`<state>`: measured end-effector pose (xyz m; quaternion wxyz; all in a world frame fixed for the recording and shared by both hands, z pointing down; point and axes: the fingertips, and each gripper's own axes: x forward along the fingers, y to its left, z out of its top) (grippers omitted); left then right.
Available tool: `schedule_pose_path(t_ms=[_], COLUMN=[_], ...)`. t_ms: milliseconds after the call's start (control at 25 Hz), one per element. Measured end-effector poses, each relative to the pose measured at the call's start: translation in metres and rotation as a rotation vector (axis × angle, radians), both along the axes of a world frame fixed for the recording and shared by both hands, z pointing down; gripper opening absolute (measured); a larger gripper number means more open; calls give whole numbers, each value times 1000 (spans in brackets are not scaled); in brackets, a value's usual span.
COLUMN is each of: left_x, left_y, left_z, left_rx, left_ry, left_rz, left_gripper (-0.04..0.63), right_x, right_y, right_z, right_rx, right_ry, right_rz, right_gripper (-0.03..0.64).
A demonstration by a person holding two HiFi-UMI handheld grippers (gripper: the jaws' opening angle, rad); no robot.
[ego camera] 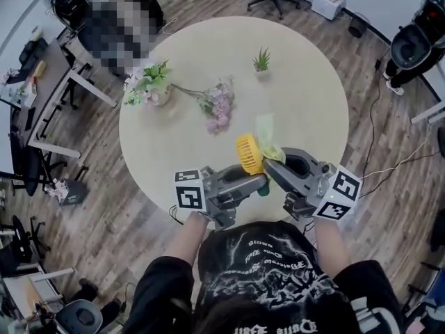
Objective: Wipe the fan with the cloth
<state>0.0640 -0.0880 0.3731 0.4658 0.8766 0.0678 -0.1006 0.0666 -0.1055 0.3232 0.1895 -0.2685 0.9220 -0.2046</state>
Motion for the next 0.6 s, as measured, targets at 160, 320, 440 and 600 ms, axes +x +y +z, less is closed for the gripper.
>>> schedule_pose_path(t_ms=[160,320,440,600], left_x=[3,7,13,17], left_y=[8,11,18,27], left_z=[-6,0,4,7], left_rx=[65,138,211,285], left_ry=[-41,-141,-214,-238], left_rz=[30,55,96,134], left_gripper=[198,198,196,195], right_x=[6,10,6,0], right_y=[-12,-26,-35,-43], right_z=[-33,-39,-33,-21], right_rx=[27,3,-39,-97], right_ry=[-207,-253,-265,-258], right_rz=[-30,-48,-63,-103], right_gripper=[32,32,32,32])
